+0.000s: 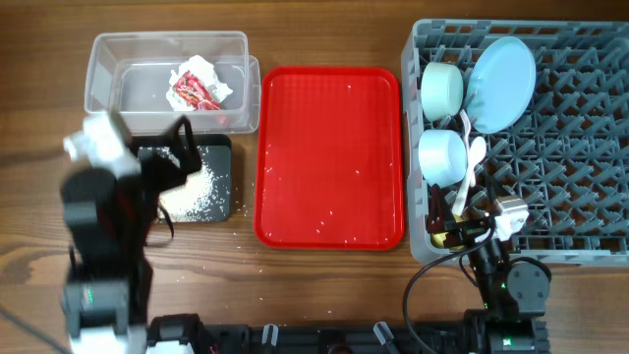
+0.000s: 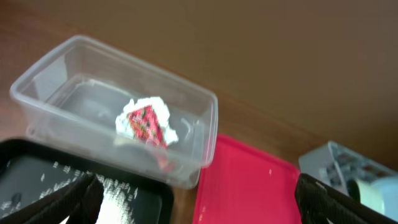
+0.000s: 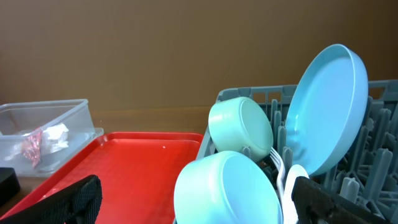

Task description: Sort waste into correct bins and load items into the dishwasher rack

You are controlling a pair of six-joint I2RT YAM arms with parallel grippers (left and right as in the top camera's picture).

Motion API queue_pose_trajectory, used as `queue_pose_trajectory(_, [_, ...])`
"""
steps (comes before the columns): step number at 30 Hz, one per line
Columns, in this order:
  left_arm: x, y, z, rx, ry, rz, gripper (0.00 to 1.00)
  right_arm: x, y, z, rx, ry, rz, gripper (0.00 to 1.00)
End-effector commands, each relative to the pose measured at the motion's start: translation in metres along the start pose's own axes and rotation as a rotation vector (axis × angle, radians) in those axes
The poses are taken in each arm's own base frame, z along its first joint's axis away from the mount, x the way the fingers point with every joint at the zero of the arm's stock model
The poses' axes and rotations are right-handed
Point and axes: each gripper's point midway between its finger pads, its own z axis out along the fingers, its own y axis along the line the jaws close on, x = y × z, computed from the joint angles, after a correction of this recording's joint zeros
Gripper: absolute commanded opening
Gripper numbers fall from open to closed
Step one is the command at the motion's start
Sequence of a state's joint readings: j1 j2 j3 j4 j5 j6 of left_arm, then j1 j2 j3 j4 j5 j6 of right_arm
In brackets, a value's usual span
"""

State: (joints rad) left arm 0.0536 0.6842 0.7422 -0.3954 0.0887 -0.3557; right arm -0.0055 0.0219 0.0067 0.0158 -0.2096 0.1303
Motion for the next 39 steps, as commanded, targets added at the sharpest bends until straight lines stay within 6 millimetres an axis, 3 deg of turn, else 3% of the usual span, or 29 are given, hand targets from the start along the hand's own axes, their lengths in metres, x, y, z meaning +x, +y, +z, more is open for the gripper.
queue_pose_trajectory(1, [0.035,0.001,-0.018,0.098,-0.062,0.107,1.00,-0.001,0.004,0.000,-0.020,-0.005,0.008,1.00])
queue_pose_trajectory(5, [0.059,0.004,-0.026,0.171,-0.142,0.163,1.00,-0.001,0.004,0.000,-0.021,-0.005,0.008,1.00])
queue_pose_trajectory(21, [0.123,0.031,-0.002,0.204,-0.204,0.208,1.00,-0.001,0.004,0.000,-0.020,-0.005,0.008,1.00])
queue_pose_trajectory(39, [0.117,0.034,-0.003,0.179,-0.233,0.203,1.00,-0.001,0.004,0.000,-0.020,-0.005,0.008,1.00])
